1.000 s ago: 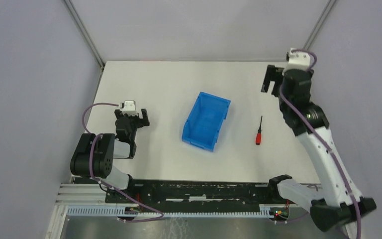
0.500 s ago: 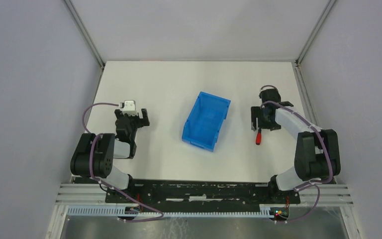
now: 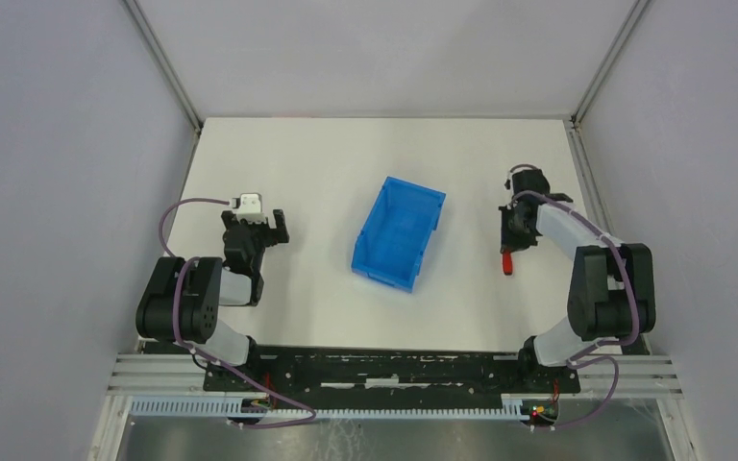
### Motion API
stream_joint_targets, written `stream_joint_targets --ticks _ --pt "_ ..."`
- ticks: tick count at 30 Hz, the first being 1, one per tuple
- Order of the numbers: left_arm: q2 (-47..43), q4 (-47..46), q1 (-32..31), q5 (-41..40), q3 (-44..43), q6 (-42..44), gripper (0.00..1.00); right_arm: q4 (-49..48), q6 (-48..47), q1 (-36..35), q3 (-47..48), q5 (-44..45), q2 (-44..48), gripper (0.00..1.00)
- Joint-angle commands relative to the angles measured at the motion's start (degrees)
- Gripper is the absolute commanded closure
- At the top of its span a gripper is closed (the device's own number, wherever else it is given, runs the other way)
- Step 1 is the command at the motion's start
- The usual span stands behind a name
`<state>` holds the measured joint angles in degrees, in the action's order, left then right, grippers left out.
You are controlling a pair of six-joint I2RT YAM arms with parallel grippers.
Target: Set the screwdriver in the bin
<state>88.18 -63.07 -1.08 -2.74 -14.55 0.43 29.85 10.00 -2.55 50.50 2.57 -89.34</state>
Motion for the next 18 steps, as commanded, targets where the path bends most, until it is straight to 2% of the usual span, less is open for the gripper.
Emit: stream_joint_targets --ticks 1,3,5,8,12,14,18 --pt "-0.6 -2.2 -0.1 -0.2 -0.2 -1.8 0.00 16.2 -3.9 0.3 14.6 -1.7 3.3 1.00" --pt "-0.6 -2.2 -0.1 -0.2 -0.2 -1.8 0.00 23.7 -5.9 0.2 21.7 -2.5 4.3 1.00" --pt "-0.6 -2.2 -0.1 -0.2 -0.2 -1.8 0.00 26.2 -6.0 0.2 24.8 -1.6 6.5 1.00" --pt "-0.7 -2.2 -0.1 -0.2 -0.2 -1.8 0.00 24.8 -3.5 0.2 26.0 -2.4 9.5 1.00" --pt "-0.6 -2.2 -0.1 -0.2 -0.2 -1.8 0.00 17.1 2.6 -1.8 23.4 -8.6 11.6 1.00" --pt "-0.6 -2.2 -0.1 -0.2 -0.2 -1.8 0.00 13.1 6.6 -7.1 23.2 -8.7 11.6 1.00" --pt "-0.6 -2.2 -0.1 -0.2 -0.2 -1.8 0.00 2.0 15.1 -22.9 24.0 -8.1 10.2 1.00"
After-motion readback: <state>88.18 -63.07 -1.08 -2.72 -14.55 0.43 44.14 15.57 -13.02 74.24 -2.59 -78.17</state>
